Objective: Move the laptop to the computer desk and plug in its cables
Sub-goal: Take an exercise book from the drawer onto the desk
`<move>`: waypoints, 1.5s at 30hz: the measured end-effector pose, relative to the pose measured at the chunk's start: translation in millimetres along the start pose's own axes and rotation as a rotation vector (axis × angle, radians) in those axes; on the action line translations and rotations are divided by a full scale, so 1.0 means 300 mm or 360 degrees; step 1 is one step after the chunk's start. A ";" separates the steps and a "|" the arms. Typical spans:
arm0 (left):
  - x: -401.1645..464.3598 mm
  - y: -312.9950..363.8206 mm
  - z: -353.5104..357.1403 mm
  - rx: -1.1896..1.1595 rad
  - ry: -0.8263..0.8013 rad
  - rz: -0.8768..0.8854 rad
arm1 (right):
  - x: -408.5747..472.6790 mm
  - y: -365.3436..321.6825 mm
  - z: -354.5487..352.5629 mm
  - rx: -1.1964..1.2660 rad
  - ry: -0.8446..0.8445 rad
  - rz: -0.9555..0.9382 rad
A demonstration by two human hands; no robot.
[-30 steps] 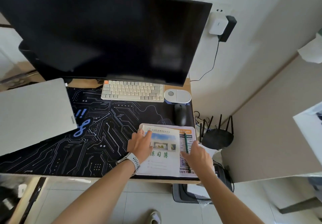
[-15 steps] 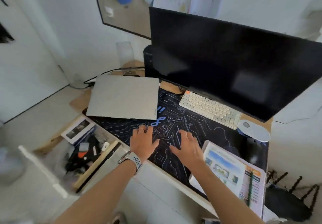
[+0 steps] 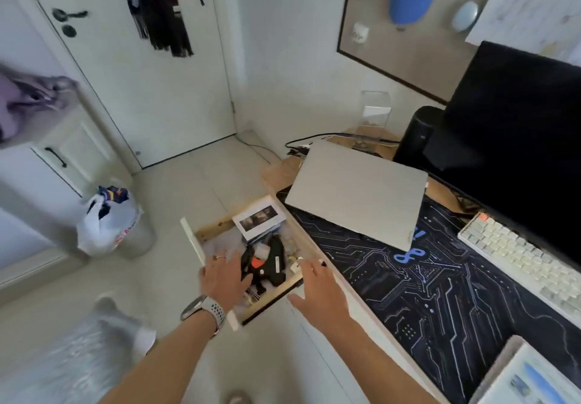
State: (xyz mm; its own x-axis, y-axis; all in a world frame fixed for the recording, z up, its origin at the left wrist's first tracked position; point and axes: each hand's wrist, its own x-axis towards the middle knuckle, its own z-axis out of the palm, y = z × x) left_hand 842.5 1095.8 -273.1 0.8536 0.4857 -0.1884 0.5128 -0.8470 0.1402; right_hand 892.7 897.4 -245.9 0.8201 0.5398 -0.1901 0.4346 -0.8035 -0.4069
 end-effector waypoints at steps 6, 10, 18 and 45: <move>0.109 -0.306 0.027 0.0169 -0.0219 0.0129 | 0.175 -0.281 0.175 -0.0023 -0.0304 -0.0076; 0.193 -0.404 0.035 0.0242 -0.0375 0.0225 | 0.288 -0.431 0.281 -0.0149 -0.0478 -0.0069; 0.271 -0.470 0.117 0.0308 -0.0600 0.0377 | 0.377 -0.496 0.453 -0.0424 -0.0672 -0.0018; 0.448 -0.252 0.204 0.0305 -0.0739 0.0575 | 0.540 -0.236 0.363 -0.0451 -0.0763 0.0172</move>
State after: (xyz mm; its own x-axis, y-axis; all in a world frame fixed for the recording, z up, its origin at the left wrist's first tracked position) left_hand 912.8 1211.8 -368.5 0.8190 0.0527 -0.5714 0.1365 -0.9851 0.1048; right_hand 954.2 1069.1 -345.1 0.6330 0.4515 -0.6288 0.4949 -0.8606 -0.1197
